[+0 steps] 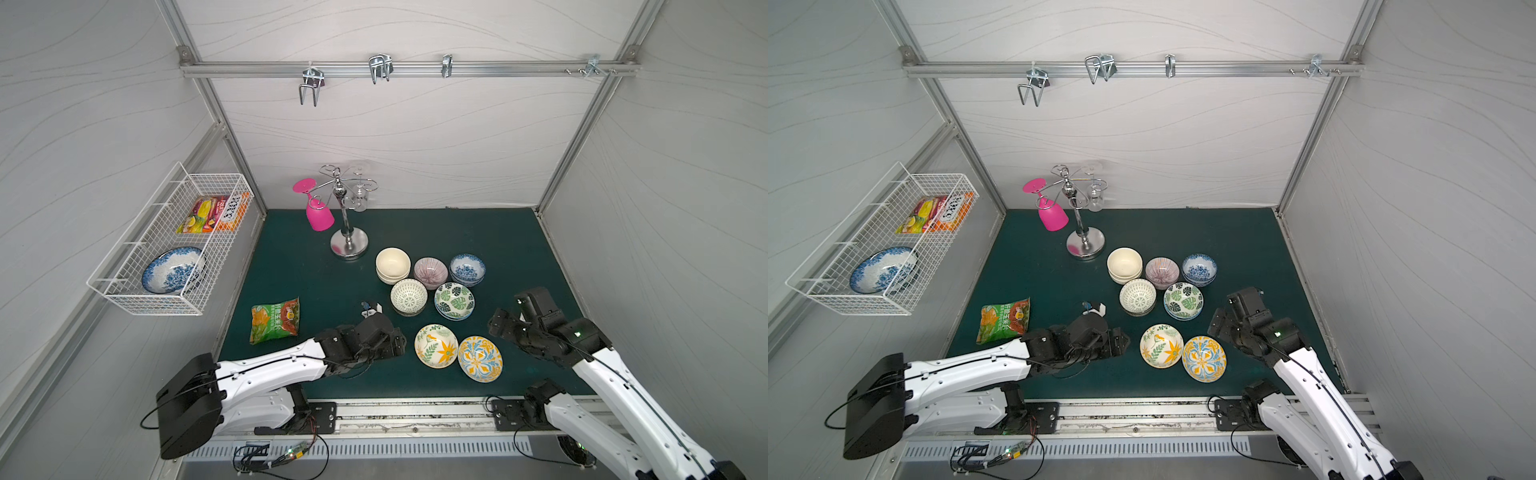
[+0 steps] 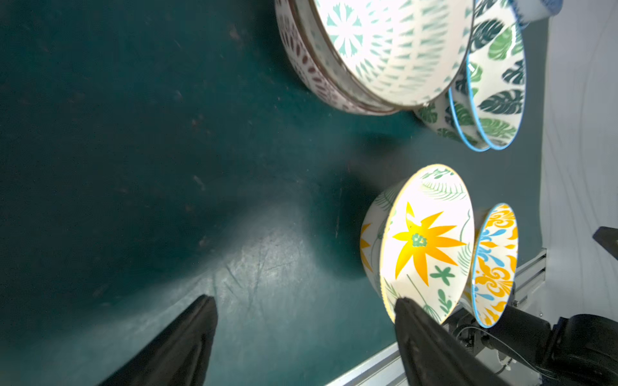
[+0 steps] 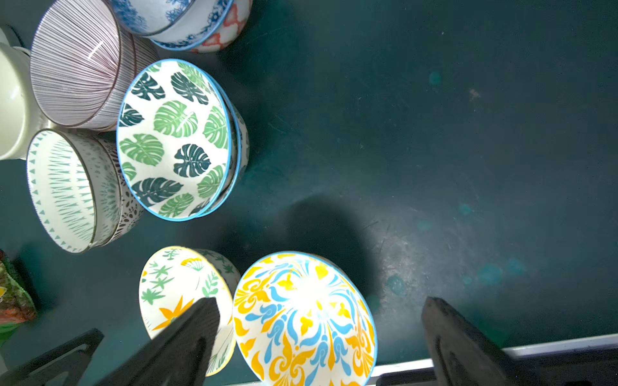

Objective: Stack the bowls
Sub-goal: Move the bowl to the center of the board.

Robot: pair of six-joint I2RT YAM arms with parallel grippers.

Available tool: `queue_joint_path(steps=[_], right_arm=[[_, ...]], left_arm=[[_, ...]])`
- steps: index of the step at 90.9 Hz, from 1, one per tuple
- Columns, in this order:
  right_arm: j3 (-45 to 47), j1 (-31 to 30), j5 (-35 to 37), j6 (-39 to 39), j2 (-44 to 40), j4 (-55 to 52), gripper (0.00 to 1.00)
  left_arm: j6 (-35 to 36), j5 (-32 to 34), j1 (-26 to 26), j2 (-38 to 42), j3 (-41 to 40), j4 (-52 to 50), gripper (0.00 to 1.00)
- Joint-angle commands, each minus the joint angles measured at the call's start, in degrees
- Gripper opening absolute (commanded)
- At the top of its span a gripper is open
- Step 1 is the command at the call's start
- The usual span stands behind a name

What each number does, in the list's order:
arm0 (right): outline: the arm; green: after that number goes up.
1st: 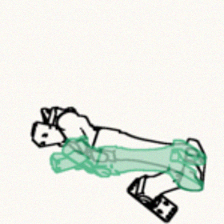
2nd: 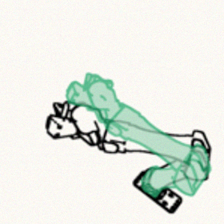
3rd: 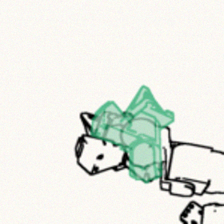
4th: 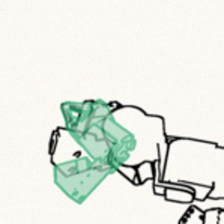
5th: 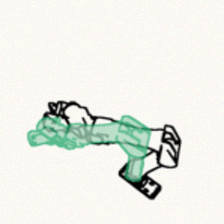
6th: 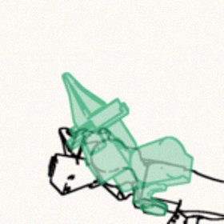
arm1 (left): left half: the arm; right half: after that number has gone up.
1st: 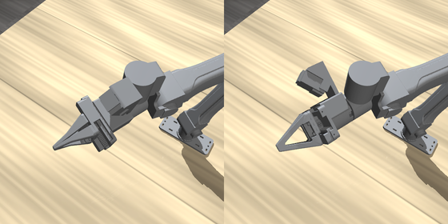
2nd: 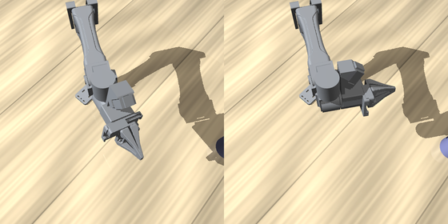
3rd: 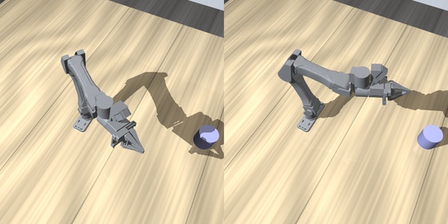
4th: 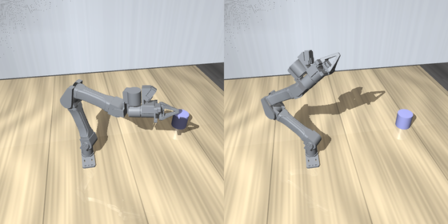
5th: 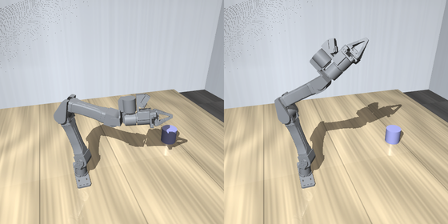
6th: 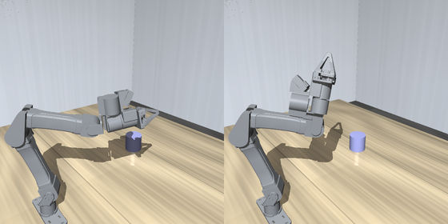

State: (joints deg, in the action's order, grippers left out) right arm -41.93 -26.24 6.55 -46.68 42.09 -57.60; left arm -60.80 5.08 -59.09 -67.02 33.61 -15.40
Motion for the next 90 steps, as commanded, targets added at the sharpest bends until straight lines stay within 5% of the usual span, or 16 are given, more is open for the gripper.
queue_joint_path(steps=[1,31,90], right_arm=[[0.51,0.31,-0.63,-2.42,-0.61,-2.12,0.99],[2.75,0.53,-0.07,-3.47,0.92,-1.01,0.99],[3.86,0.93,-0.17,-2.19,3.02,2.66,0.99]], left_arm=[[-2.13,1.18,-2.44,-3.34,4.45,4.38,0.86],[-1.36,-4.56,-3.93,-16.03,9.45,10.37,0.73],[-2.04,-4.90,-3.36,-22.61,12.29,7.25,0.15]])
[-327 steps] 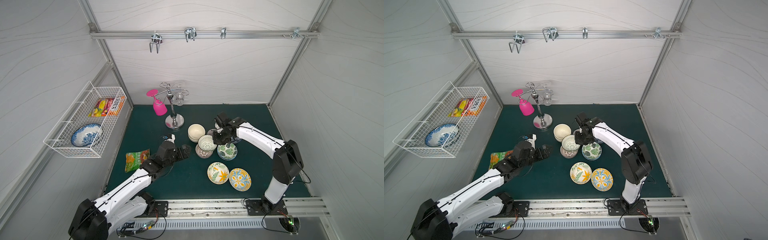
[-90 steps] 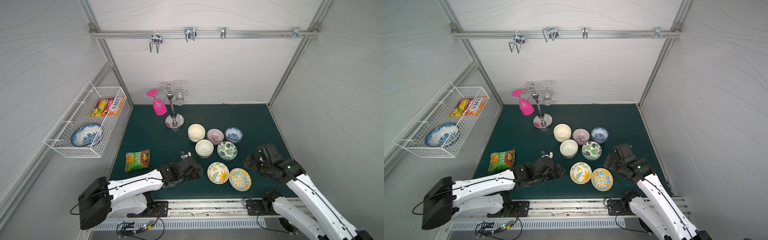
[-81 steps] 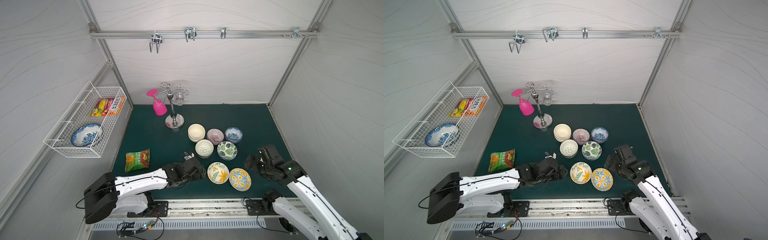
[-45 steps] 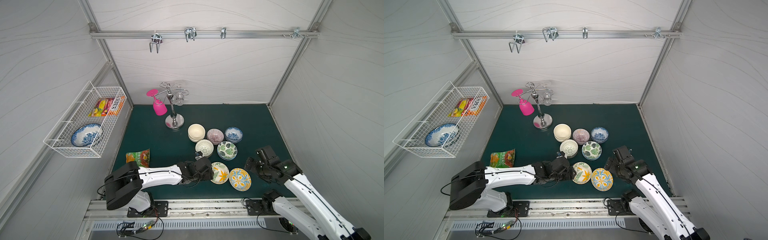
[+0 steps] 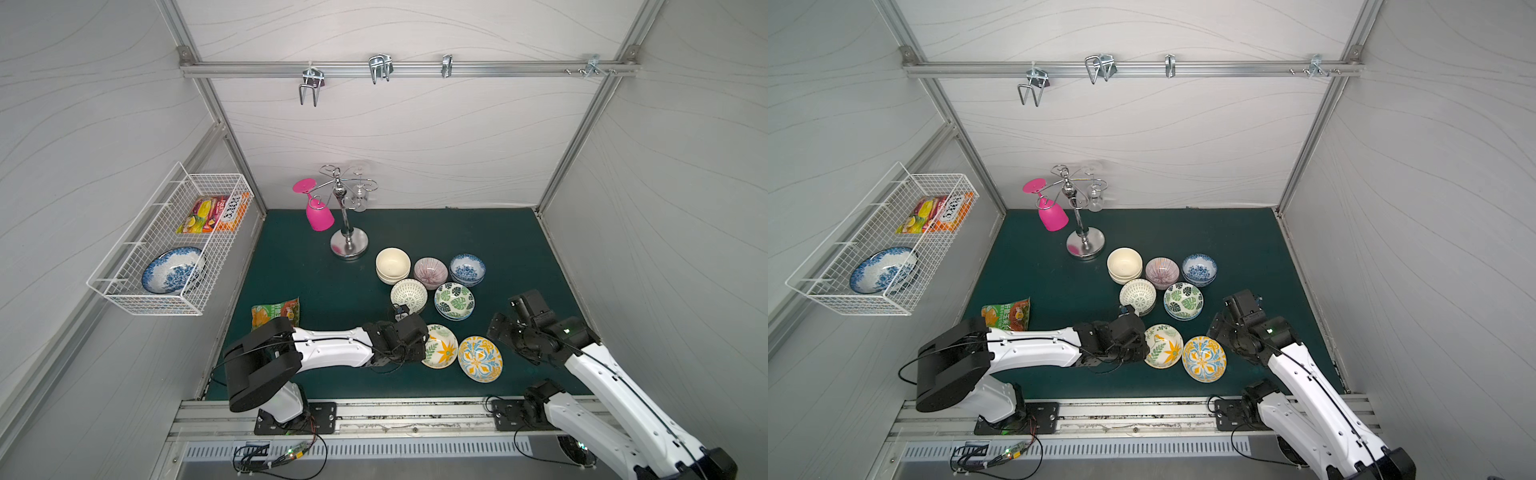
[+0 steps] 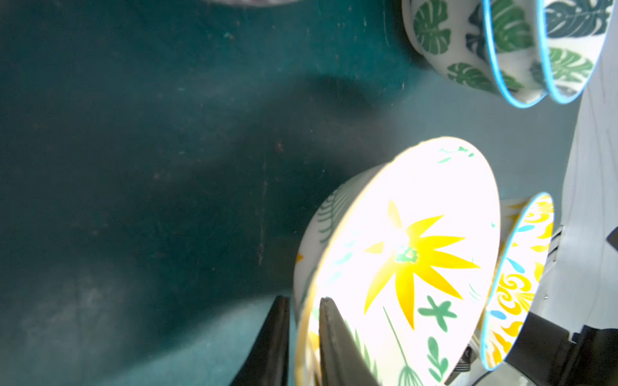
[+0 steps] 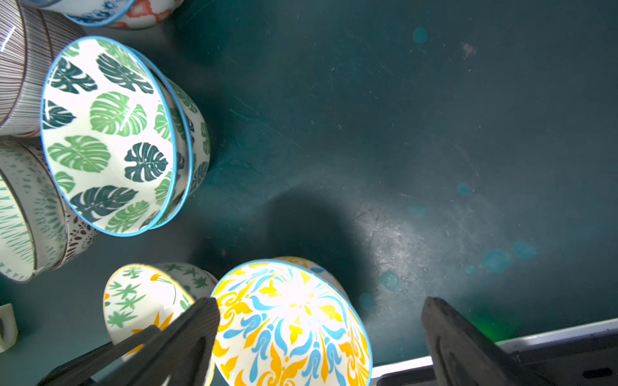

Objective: Stack the bowls
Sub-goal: Move the bowl to the center of the board.

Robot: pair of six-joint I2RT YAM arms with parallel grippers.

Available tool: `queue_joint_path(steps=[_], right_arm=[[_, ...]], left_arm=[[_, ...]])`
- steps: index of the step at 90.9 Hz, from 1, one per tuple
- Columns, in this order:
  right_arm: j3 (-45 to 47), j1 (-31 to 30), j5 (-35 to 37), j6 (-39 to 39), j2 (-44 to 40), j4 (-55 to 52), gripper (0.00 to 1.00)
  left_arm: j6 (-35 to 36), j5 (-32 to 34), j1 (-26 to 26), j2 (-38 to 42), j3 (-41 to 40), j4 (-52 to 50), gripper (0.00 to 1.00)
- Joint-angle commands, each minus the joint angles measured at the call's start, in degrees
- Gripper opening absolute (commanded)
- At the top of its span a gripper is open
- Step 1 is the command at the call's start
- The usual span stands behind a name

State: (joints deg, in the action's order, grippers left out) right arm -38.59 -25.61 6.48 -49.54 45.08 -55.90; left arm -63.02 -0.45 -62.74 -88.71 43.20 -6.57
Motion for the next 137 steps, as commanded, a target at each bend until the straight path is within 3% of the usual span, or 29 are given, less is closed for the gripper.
queue_joint_path(steps=[1,71,82,104,122,137], right_arm=[[0.48,0.29,-0.13,0.72,-0.03,1.00,0.99],[1.48,0.23,-4.29,4.75,0.10,2.74,0.98],[1.66,0.28,-5.84,5.36,0.25,2.98,0.96],[4.80,0.07,-10.04,4.91,-0.27,2.53,0.81],[7.80,-0.09,-10.30,3.49,-1.42,1.25,0.77],[9.19,-0.71,-10.98,2.91,-1.89,2.37,0.65]], left_arm=[[0.18,0.72,0.31,-0.93,2.73,-1.68,0.15],[-0.39,3.49,4.29,-3.93,9.17,-10.30,0.07],[-0.46,3.44,4.25,-4.09,9.14,-10.11,0.17],[0.22,3.79,4.21,-2.08,8.67,-8.88,0.58],[0.41,4.32,3.51,0.45,8.28,-8.46,0.72],[1.12,5.47,2.27,2.23,9.08,-9.78,0.80]])
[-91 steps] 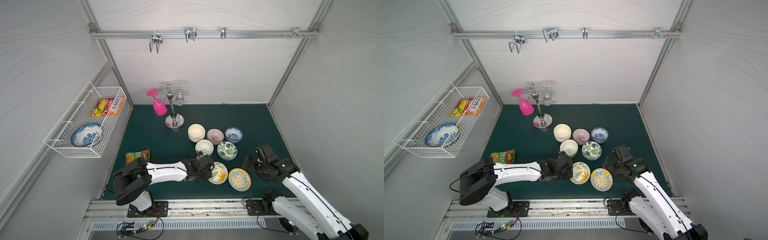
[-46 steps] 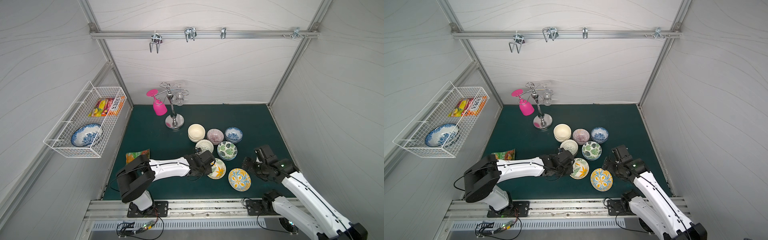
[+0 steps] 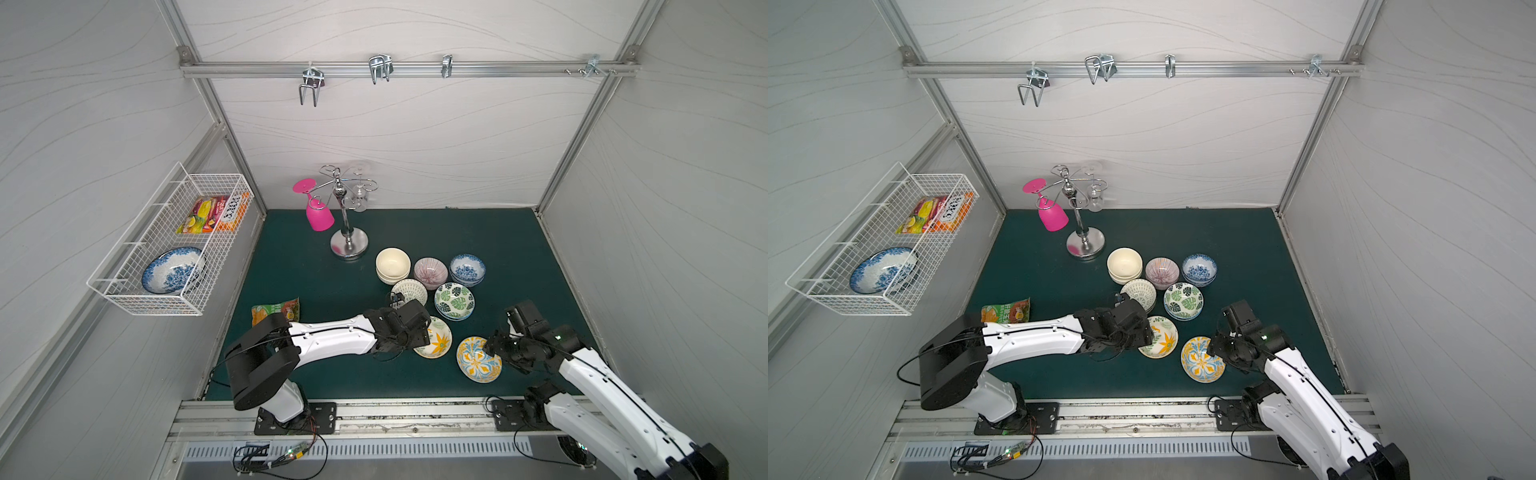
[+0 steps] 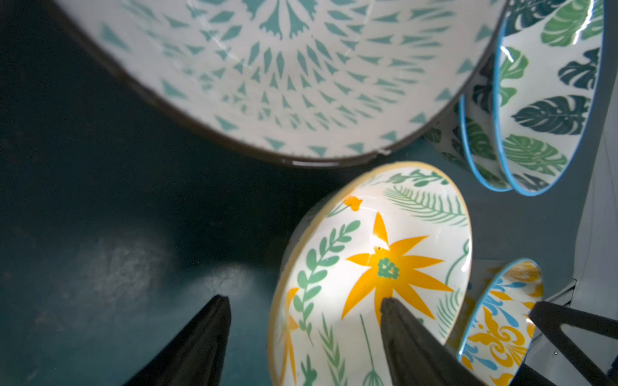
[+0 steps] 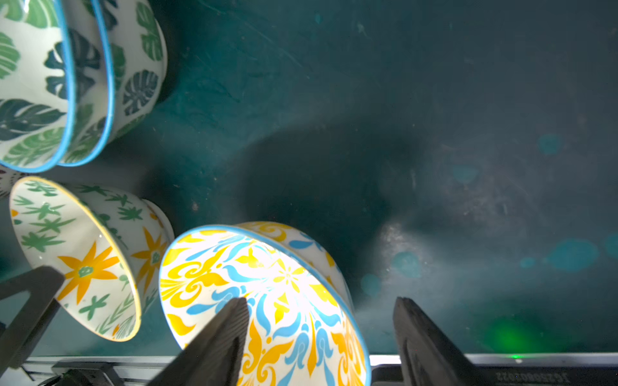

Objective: Stack the bowls
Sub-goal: Move the bowl to the center of the board, then pick up the bowl from the center of the board.

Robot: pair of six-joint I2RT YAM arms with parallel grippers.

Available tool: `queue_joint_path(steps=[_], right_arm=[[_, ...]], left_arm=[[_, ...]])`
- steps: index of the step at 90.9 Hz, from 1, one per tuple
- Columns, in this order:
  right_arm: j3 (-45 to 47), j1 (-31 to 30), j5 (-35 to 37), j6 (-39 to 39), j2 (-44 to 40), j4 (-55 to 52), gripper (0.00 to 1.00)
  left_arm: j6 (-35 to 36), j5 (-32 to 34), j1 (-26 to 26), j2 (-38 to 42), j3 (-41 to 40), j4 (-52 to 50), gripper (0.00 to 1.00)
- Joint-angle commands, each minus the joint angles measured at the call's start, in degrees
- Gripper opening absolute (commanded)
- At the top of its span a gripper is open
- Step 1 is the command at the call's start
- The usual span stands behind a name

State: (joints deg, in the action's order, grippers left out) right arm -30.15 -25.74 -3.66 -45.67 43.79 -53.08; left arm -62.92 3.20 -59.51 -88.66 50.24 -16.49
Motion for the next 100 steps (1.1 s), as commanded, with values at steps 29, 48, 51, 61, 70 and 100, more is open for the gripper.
queue_joint_path(steps=[29,48,51,61,70,100], right_arm=[[2.98,-1.15,-0.17,-2.06,2.95,3.36,0.42],[1.73,-1.22,1.91,-3.14,0.53,0.78,0.19],[1.41,-1.21,2.40,-3.45,-0.23,0.05,0.14],[0.29,-1.22,4.24,-4.07,-2.87,-2.65,0.06],[-1.37,-1.16,5.83,-4.41,-5.56,-5.06,0.02],[-8.01,-1.92,3.14,-3.53,-9.33,-4.14,0.00]], left_arm=[[1.08,6.28,-2.36,10.58,-1.64,-1.90,1.00],[1.91,9.87,-2.46,16.35,-3.31,-5.77,1.00],[1.98,10.30,-2.46,16.99,-3.43,-6.23,1.00],[2.35,11.22,-2.46,18.17,-3.45,-7.36,1.00],[2.83,11.58,-2.46,18.94,-3.27,-7.98,1.00],[4.69,16.21,-2.46,24.32,-3.02,-12.06,1.00]])
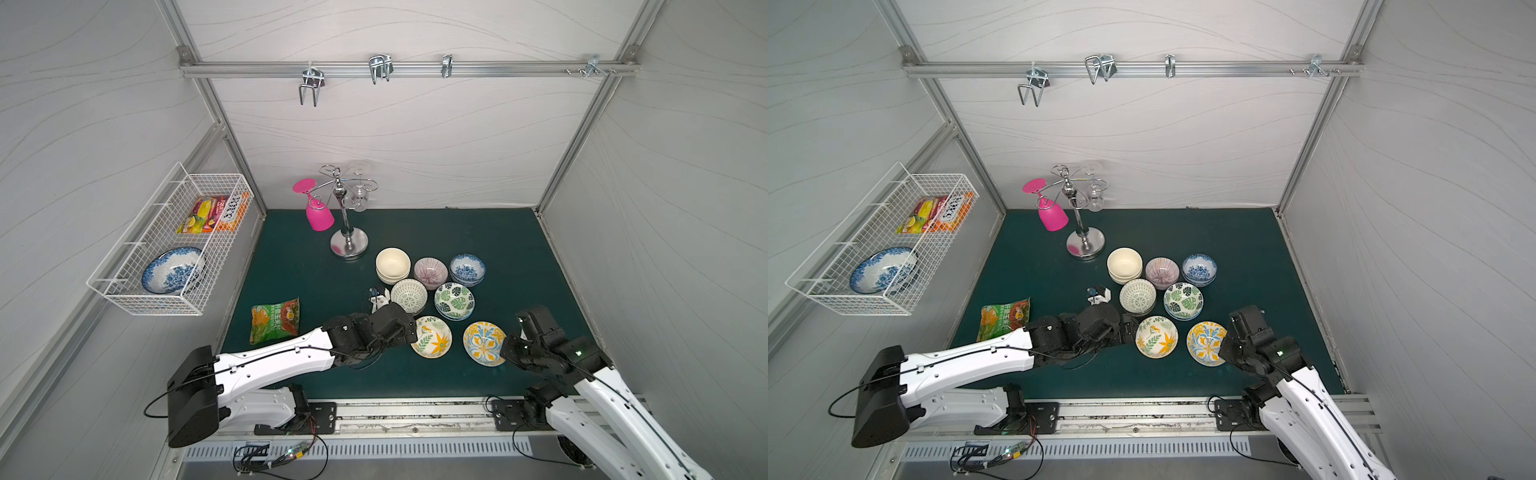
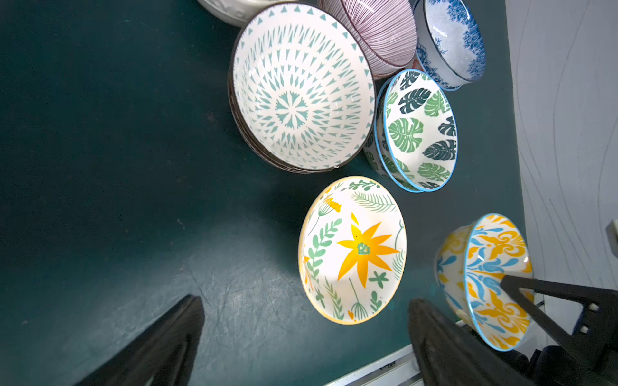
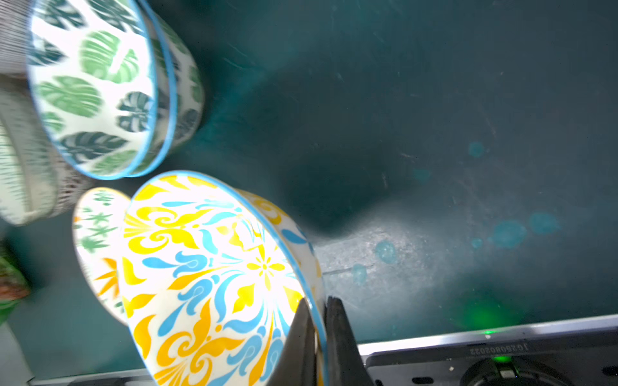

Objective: Stack the bowls
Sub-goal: Pick up the bowl from the center of the board, then place the bowl on the bowl.

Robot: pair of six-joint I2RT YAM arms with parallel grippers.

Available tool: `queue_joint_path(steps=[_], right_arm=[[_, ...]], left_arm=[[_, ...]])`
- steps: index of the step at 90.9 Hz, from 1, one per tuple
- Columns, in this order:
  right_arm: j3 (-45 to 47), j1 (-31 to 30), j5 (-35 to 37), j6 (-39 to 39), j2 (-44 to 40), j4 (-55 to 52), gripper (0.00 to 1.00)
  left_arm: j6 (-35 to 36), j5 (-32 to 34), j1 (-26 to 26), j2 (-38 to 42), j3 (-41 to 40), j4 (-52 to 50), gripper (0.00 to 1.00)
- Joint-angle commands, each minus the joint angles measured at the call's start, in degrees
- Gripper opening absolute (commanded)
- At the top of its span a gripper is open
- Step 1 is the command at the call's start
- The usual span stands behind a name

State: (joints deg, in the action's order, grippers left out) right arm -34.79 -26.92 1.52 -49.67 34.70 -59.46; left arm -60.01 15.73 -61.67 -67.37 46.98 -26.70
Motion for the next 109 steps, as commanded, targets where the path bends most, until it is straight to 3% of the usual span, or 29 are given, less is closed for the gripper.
queue_joint_path(steps=[1,14,31,39,71,109], right_arm=[[-3.50,-0.98,-2.26,0.59,-0.15,2.81,0.00],[-4.99,-8.28,-1.32,0.15,4.14,9.89,0.00],[-11.41,-25.91,11.77,0.14,18.78,14.26,0.00],[-13.36,-29.77,14.62,1.05,25.40,16.61,0.00],[-13.65,-29.82,13.99,3.67,36.00,25.41,0.00],[-10.13,-27.00,10.75,3.98,37.49,29.89,0.00]], left_arm=[[1.85,3.82,-0.30,3.39,0.09,-1.95,1.00],[3.41,7.90,-0.27,9.42,-1.61,-2.92,1.00],[7.14,14.31,-0.21,17.63,-2.05,-7.22,1.00],[7.93,17.24,-0.16,20.87,-2.98,-8.68,1.00],[8.99,22.99,0.19,31.67,-8.49,-8.32,1.00],[9.12,22.85,0.49,30.40,-9.24,-6.41,1.00]])
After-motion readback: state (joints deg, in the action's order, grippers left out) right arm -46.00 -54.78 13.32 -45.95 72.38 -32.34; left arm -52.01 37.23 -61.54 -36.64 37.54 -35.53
